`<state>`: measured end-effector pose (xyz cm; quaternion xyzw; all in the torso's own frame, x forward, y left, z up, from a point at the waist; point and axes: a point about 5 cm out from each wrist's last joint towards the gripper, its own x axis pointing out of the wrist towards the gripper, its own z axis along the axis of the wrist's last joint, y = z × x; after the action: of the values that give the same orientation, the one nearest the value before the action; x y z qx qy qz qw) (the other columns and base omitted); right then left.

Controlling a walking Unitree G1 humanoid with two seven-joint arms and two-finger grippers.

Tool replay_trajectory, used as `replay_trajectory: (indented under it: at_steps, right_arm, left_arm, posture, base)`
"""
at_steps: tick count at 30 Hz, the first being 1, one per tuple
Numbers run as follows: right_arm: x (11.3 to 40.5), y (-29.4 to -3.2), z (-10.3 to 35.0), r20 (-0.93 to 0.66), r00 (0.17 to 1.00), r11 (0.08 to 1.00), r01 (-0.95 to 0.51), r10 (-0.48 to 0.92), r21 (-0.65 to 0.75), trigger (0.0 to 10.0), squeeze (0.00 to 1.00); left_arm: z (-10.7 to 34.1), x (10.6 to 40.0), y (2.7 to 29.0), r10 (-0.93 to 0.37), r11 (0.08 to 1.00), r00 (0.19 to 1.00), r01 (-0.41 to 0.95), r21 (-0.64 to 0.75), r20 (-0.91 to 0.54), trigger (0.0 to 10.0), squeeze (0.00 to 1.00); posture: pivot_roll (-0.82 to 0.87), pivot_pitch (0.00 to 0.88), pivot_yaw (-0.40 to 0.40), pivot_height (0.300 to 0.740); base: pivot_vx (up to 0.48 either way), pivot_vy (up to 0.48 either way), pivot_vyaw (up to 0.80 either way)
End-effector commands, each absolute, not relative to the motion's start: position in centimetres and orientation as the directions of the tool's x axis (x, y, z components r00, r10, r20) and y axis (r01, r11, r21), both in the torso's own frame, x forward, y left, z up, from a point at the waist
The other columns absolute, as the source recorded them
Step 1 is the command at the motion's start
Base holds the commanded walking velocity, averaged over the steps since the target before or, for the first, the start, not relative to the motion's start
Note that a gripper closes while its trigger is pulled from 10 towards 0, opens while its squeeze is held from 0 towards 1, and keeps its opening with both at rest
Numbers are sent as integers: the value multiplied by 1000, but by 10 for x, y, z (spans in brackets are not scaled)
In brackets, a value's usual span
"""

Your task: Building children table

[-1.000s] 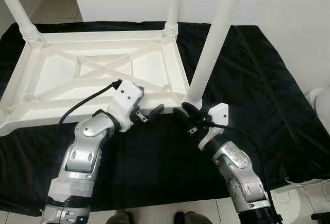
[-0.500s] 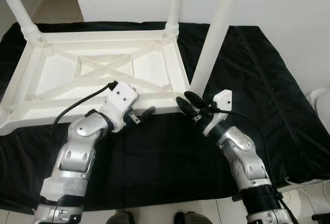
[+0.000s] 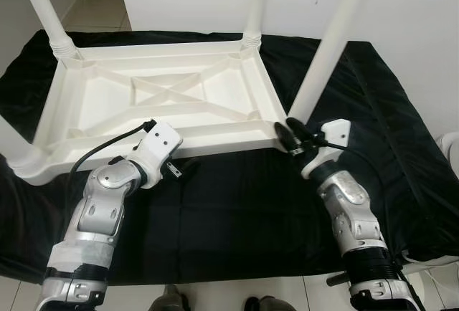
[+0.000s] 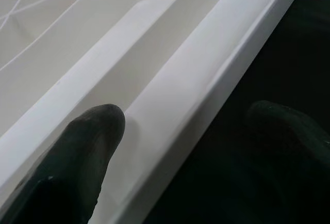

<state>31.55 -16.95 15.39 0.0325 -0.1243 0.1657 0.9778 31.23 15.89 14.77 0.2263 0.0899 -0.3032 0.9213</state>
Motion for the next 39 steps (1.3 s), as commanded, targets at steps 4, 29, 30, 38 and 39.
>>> replay_trajectory:
  at_steps: [4, 29, 30, 38, 39]
  right_arm:
    - [313, -181, 160, 296, 922, 962, -271, 248, 39, 10000, 0]
    - [277, -111, 167, 378, 847, 895, -436, 374, 92, 10000, 0]
    - [277, -111, 167, 378, 847, 895, -436, 374, 92, 10000, 0]
    - [280, -110, 167, 366, 849, 896, -437, 382, 79, 10000, 0]
    - [280, -110, 167, 363, 849, 896, -438, 385, 75, 10000, 0]
  left_arm:
    - [146, 325, 175, -303, 823, 918, 387, 416, -255, 10000, 0]
    - [146, 317, 168, -410, 799, 866, 492, 346, -286, 2667, 0]
    - [146, 317, 168, -410, 799, 866, 492, 346, -286, 2667, 0]
    - [146, 306, 151, -501, 766, 828, 559, 316, -250, 4392, 0]
    - [147, 303, 146, -526, 743, 816, 579, 337, -241, 10000, 0]
  posture:
    - [-26, 86, 24, 740]
    - [-18, 108, 49, 740]
    - [-18, 108, 49, 740]
    - [-12, 110, 42, 740]
    - [-12, 111, 40, 740]
  base:
    - [0, 0, 0]
    - [0, 0, 0]
    - [0, 0, 0]
    - [0, 0, 0]
    - [0, 0, 0]
